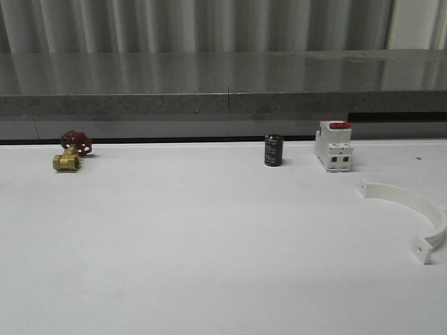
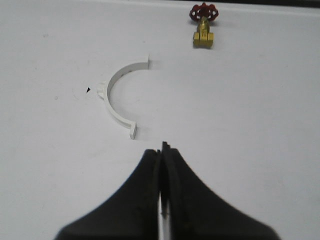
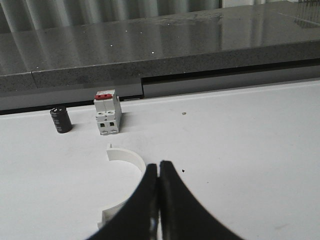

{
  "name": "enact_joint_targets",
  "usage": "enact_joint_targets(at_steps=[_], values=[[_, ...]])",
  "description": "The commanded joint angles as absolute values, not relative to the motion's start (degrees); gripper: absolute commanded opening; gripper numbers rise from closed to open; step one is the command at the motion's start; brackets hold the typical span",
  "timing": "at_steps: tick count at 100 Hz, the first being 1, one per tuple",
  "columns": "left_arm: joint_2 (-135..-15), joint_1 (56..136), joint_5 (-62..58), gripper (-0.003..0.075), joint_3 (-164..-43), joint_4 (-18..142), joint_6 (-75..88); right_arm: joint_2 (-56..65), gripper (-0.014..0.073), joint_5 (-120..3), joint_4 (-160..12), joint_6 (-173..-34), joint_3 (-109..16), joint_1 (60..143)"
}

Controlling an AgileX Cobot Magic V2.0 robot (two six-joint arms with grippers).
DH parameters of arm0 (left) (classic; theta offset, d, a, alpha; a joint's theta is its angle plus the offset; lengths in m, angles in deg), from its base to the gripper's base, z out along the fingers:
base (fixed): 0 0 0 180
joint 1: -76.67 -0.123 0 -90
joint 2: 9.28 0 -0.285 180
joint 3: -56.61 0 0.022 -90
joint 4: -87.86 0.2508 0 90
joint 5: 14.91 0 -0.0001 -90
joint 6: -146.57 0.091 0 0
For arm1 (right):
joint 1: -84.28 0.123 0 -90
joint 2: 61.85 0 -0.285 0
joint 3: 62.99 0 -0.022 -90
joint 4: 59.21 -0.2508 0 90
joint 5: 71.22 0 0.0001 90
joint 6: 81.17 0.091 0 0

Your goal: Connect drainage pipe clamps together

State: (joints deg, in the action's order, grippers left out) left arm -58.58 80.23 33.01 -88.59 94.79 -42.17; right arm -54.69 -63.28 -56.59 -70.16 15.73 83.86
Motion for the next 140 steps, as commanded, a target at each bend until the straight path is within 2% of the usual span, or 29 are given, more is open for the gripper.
enact_joint_targets(at_steps=[1, 10, 28, 39, 62, 74, 140], values=[[-59.9, 80.3, 30.6, 0.0023, -90.6, 94.6, -42.6, -55.7, -0.0067, -67.9, -56.0, -70.3, 14.8, 83.6], [-60.9, 80.3, 30.6, 0.0129, -90.6, 94.6, -42.6, -55.7, -0.0067, -67.9, -56.0, -70.3, 14.8, 83.6], [-60.9, 80.3, 30.7, 0.0442, -90.6, 94.6, -42.6, -55.7, -0.0067, -67.9, -56.0, -70.3, 14.8, 83.6], [-60.9, 80.3, 30.6, 0.0551, -90.6, 94.6, -42.6, -55.7, -0.0067, -67.9, -56.0, -70.3, 14.8, 83.6], [-61.2, 80.3, 22.2, 0.0552, -90.6, 95.9, -42.6, -55.7, -0.0067, -67.9, -56.0, -70.3, 14.8, 83.6], [-65.1, 79.5, 23.5, 0.0552, -92.3, 96.9, -42.6, -55.7, -0.0067, -67.9, -56.0, -70.3, 14.8, 83.6], [-107.1, 67.2, 28.5, 0.0552, -114.4, 87.9, -24.0, -55.7, -0.0067, -67.9, -56.0, -70.3, 14.8, 83.6]])
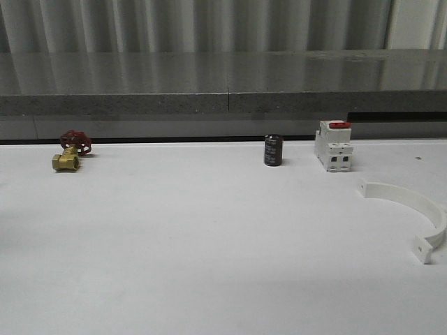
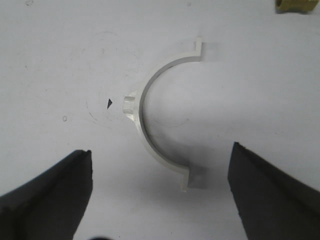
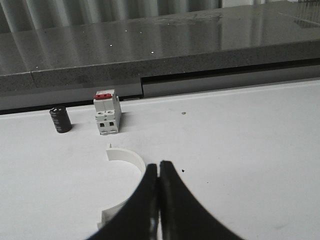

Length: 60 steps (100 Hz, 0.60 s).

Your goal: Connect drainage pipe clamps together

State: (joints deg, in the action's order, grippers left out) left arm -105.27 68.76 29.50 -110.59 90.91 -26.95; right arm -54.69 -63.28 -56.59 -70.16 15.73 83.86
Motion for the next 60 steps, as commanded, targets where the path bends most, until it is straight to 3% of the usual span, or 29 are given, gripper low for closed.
enact_joint_targets(at_steps=[1, 60], values=[[-107.4, 67.0, 28.5, 0.0552, -114.6, 87.9, -23.8, -55.7, -0.0067, -67.9, -56.0, -70.3, 14.8, 83.6], [-122.5, 64.9, 20.9, 0.0552, -117.5, 86.1, -20.9, -55.7, -0.0067, -67.9, -56.0, -70.3, 14.8, 83.6]])
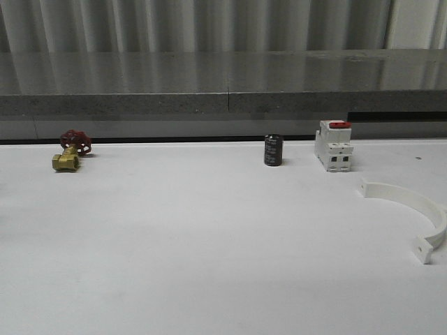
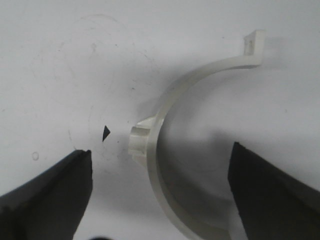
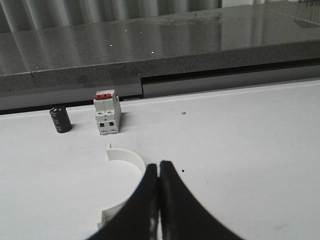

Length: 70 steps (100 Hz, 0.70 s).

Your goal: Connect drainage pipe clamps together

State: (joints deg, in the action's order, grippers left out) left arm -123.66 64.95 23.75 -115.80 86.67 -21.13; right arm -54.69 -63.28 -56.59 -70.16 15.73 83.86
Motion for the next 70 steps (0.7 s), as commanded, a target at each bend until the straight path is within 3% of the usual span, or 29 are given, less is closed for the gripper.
enact_joint_targets(at_steps=[1, 45, 55, 70], values=[[-122.7, 64.9, 20.9, 0.0552, -117.5, 86.1, -20.9, -55.7, -0.0067, -67.9, -56.0, -70.3, 14.8, 83.6], [-126.9, 64.9, 19.0, 0.0538, -118.0, 86.4, -20.9, -55.7, -0.0067, -67.9, -56.0, -70.3, 14.8, 83.6], [-126.9, 64.9, 19.4, 0.0464, -118.0, 86.4, -20.9, -55.7, -0.0067, -67.8, -56.0, -70.3, 14.8, 83.6], [-126.9, 64.9, 19.8, 0.0272, -118.0, 86.4, -20.9, -55.7, -0.0067, -67.8, -56.0, -70.3, 14.8, 83.6]])
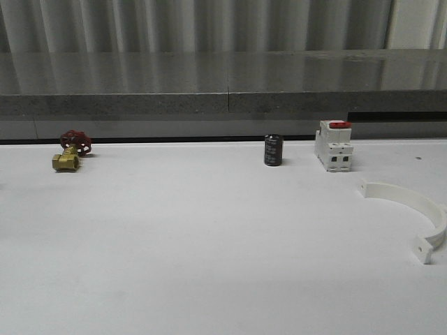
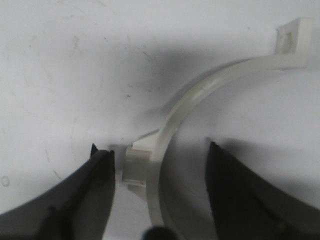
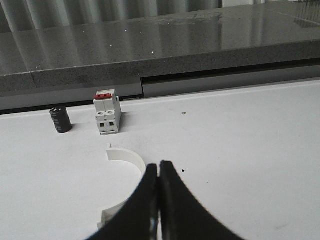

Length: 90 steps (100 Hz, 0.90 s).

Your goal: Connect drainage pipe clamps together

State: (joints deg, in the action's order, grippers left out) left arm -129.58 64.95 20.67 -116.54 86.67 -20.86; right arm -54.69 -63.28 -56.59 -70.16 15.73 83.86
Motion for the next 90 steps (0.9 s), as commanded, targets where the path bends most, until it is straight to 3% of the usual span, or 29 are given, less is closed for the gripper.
enact_joint_targets(at_steps=[1, 16, 28, 56, 90], values=[[-126.9, 64.9, 19.8, 0.0263, -118.0, 86.4, -20.9, -55.7, -0.0067, -67.8, -56.0, -70.3, 14.8, 83.6], [-126.9, 64.9, 20.2, 0.0072, -118.0, 85.0, -20.9, -55.7, -0.0067, -67.8, -56.0, -70.3, 14.8, 83.6], [-126.9, 64.9, 22.2, -0.0021, -118.0, 83.6, -20.9, -55.7, -0.0067, -67.8, -56.0, -70.3, 14.8, 83.6], [-122.8, 68.5, 26.0, -0.0021, -118.0, 79.6, -20.9, -55.7, -0.0067, -67.8, -56.0, -70.3, 14.8, 83.6], [-114.7, 86.3, 27.1, -0.002, -118.0, 78.2, -37.3, -55.7, -0.0067, -67.8, -56.0, -70.3, 14.8, 83.6]])
